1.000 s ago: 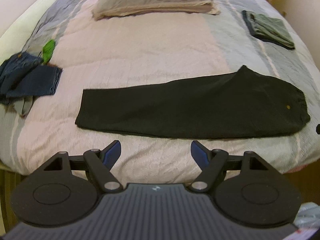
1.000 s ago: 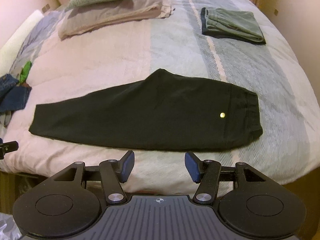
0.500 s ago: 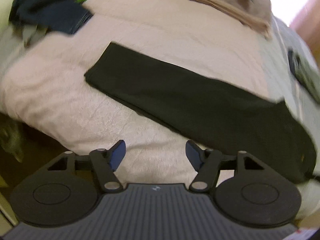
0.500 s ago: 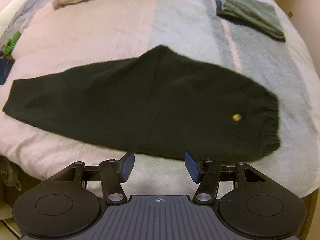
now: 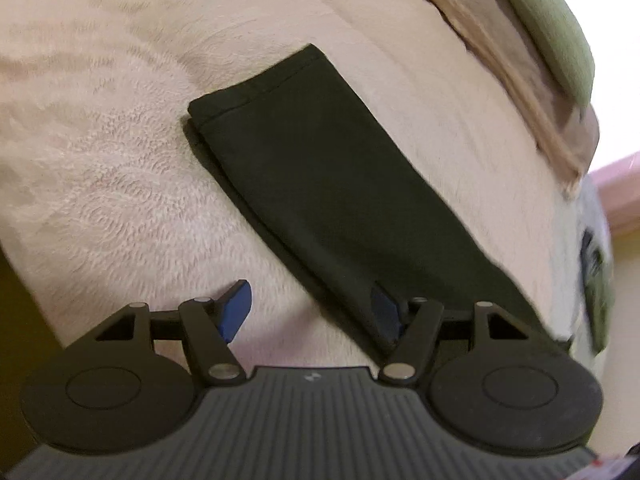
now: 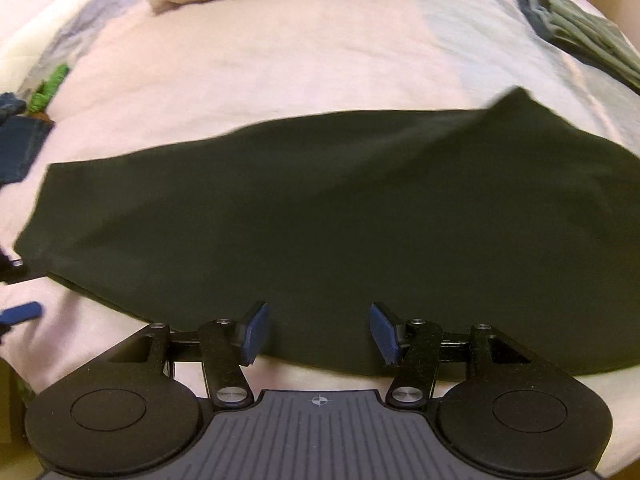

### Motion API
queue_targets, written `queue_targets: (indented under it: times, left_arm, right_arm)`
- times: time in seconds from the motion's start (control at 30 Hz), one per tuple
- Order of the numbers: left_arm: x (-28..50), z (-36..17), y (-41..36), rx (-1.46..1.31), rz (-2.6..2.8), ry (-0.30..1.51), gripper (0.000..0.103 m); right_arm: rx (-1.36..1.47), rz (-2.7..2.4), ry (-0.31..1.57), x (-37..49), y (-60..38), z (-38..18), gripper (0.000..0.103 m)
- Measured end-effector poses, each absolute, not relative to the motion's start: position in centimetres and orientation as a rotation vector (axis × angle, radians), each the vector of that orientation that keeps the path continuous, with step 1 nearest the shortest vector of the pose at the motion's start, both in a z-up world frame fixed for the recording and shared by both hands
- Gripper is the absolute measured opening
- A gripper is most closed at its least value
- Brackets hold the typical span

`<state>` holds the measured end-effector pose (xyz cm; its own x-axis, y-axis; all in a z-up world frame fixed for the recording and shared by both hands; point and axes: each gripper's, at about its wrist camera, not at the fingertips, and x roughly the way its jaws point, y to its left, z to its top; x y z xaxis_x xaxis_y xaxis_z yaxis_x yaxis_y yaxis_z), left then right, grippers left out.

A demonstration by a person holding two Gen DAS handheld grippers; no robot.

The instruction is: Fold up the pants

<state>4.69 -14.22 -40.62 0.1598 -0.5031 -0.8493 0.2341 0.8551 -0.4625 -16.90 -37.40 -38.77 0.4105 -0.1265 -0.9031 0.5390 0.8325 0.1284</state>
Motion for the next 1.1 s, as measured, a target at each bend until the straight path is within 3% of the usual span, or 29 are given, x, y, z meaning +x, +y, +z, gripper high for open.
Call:
queue_targets:
  times: [0.2,0.4,0.57,0.63,0.87,1.0,1.1]
  left_arm:
    - [7.2,-42.8,-12.6,-0.443,-0.567,1.299,0.065]
    - [8.3,-43.9,-12.2,-0.520,-0.598,1.301,0.065]
    - [8.7,-44.9,-13.5,-0.453,-0.640,1.292,0.059]
    - [8.7,-44.8,-14.1,-0.430,-0.639,1.278,0.053]
    - [7.8,-45.2,-14.9,-0.384,-0.642,1.241,0.052]
    - [7.7,-44.7,-14.8,-0.362,-0.602,1.209,0.017]
    - [7.4,-43.4,-14.4,-0.370,-0.612,1.177,0.011]
  right_arm:
    - [0.438,-0.436,0.958,-15.3,-34.1,-40.5,0.053]
    - [0.354,-0.485,1.007,-14.7,-32.1,-42.1,0.055]
    - [0.344,-0.509,1.020,-14.8,-31.8,-42.5,0.059]
    - [0.350,-0.531,1.022,-14.4,-32.2,-42.0,0.059]
    - [0.314,-0.579,1.044,-14.9,-32.7,-43.4,0.066]
    - [0.344,-0.570,1.042,-15.1,-33.3,-43.4,0.067]
    - [0.415,-0.532,1.021,-16.8,-34.9,-42.1,0.067]
